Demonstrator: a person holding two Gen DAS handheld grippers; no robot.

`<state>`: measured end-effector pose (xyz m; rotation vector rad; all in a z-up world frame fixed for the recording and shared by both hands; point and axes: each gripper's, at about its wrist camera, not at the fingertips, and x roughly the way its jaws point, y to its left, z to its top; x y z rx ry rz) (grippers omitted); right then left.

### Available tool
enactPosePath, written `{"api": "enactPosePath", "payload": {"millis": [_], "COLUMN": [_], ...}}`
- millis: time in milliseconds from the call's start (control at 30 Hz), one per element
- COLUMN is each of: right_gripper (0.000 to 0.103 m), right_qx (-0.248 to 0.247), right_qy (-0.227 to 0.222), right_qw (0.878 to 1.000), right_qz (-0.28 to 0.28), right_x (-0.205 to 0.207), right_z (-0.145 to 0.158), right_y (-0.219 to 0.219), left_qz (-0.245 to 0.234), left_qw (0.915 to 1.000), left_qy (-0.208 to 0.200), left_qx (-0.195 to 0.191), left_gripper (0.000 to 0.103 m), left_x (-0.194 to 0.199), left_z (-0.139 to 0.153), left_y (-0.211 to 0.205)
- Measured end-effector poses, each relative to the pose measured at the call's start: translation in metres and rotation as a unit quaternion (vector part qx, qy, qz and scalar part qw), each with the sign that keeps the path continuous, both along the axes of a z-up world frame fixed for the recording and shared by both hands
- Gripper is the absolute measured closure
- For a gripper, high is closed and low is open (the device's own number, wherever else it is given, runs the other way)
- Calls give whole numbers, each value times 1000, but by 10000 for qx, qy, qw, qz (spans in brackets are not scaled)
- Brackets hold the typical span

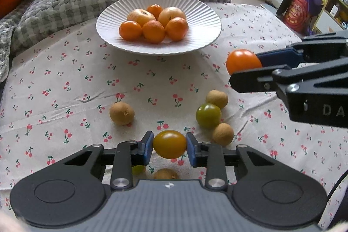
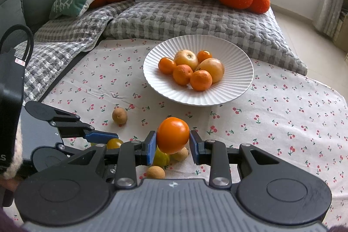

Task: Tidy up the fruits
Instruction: 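Carry both held fruits in both tools over the white plate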

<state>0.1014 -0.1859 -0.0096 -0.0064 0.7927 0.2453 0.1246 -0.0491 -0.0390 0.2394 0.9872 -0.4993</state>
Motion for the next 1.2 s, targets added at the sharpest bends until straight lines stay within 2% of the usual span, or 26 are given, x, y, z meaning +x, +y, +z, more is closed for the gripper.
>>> {"api": "enactPosePath", "payload": {"millis": [433,767,867,1000,1200], "right_gripper": [74,74,74,74,74], "right_qx": [68,234,348,843,1010], "right_qy": [-68,-236,-285,-143,-155], "right_qw": [9999,9994,9989,9960,9934], "right_qz": [-71,-67,-120,-253,-516], "right_x": [1,-3,-2,3,12], "right_z": [3,14,17,18,19], "right_y": [-3,-8,-13,-28,-43], "left_qz": [309,574,721,946,1138], "left_qw": [9989,9969,9953,9925,9892], "left_qy": [-184,-369,-459,-554,-615], "left_qx": [-299,-392,-449,-547,-693], "left_gripper": [77,77,77,77,77], "left_x": [2,-1,1,9,19], "left_z": [16,37,44,51,57], "left_y": [9,12,13,11,4]}}
